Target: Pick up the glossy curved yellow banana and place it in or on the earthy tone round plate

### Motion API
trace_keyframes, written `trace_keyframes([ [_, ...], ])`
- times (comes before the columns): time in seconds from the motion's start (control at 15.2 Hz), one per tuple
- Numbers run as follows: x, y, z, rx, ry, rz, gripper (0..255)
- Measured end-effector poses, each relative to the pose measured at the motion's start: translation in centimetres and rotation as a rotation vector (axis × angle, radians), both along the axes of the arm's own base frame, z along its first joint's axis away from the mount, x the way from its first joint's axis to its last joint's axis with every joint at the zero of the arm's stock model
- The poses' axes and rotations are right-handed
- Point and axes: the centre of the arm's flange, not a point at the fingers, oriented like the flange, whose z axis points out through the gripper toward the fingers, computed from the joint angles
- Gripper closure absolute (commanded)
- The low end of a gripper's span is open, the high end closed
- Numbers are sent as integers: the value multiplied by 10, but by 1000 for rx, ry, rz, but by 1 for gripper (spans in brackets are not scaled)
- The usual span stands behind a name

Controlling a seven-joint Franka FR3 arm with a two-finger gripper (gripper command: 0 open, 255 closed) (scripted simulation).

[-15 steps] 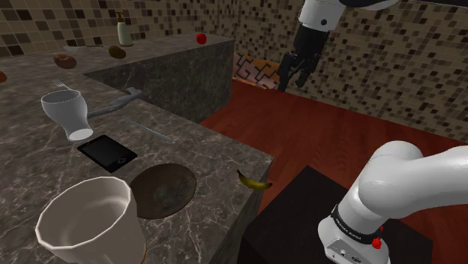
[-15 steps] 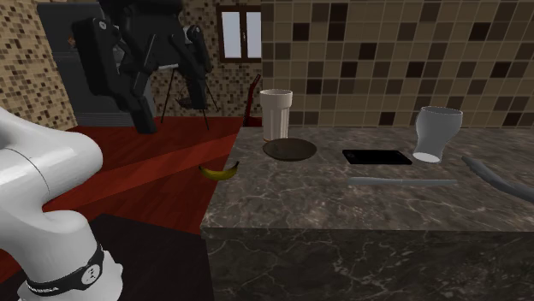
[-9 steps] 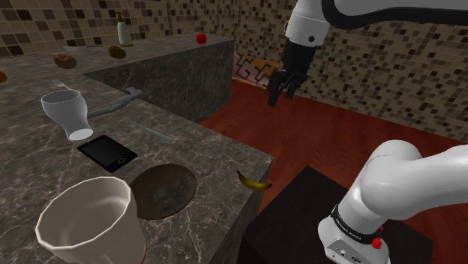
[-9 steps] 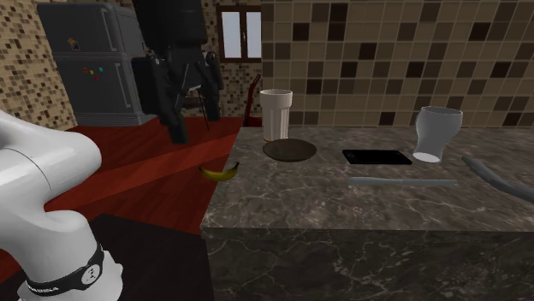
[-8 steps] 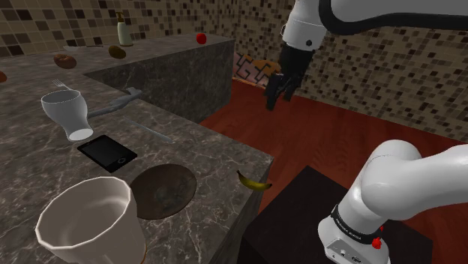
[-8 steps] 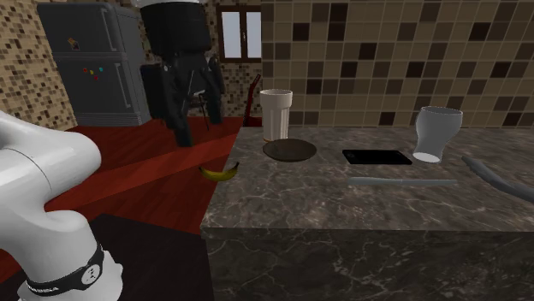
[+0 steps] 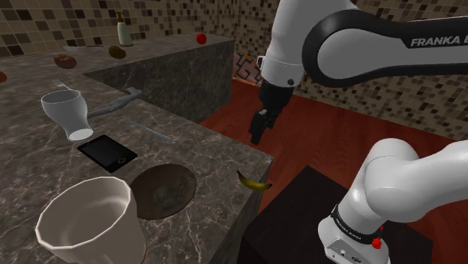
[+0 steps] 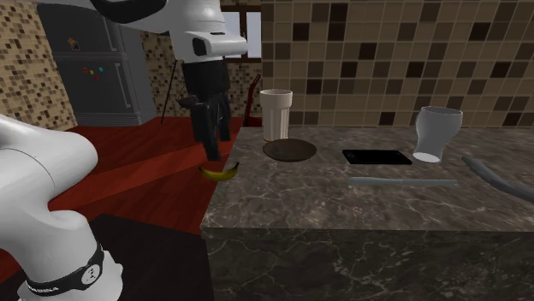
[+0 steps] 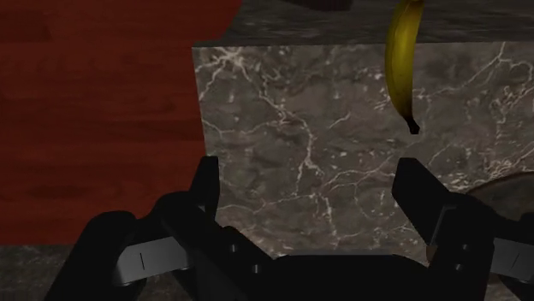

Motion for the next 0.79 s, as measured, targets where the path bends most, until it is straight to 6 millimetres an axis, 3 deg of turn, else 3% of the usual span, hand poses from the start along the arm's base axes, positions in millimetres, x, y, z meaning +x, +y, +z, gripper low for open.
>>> trace_keyframes([
  [0.46,-22,74,-58,-30,10,162,0],
  [0.79,-27,86,-86,-35,11,195,0],
])
